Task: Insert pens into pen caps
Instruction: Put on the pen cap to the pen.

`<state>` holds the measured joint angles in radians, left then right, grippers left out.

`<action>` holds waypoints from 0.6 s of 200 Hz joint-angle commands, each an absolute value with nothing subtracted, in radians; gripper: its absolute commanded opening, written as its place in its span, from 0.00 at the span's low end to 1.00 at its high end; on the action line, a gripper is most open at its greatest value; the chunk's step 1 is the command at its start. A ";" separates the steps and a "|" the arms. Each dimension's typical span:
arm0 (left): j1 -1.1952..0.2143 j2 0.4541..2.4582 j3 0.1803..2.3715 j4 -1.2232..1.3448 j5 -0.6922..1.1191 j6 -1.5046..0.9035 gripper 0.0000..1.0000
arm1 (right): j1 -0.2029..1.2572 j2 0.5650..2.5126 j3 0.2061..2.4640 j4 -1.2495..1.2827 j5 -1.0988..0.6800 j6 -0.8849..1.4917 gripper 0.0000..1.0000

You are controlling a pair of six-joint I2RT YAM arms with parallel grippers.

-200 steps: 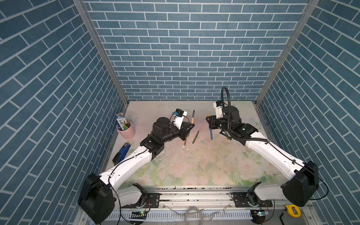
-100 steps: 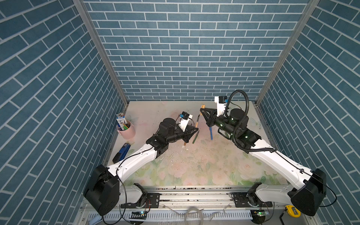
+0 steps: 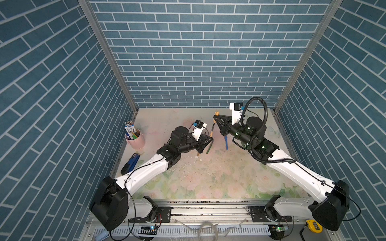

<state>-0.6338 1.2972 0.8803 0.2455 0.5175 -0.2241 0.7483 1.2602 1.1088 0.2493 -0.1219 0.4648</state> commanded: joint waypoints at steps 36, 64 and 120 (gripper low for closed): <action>-0.643 1.269 0.893 0.268 0.528 -0.217 0.09 | 0.753 1.285 1.115 0.270 -0.094 0.445 0.13; -0.644 1.264 0.890 0.273 0.528 -0.218 0.09 | 0.753 1.290 1.116 0.272 -0.094 0.443 0.13; -0.643 1.257 0.885 0.275 0.518 -0.217 0.09 | 0.752 1.298 1.109 0.262 -0.099 0.458 0.13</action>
<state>-0.6395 1.2839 0.8803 0.2527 0.5171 -0.2241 0.7483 1.2911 1.1088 0.2489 -0.1009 0.4629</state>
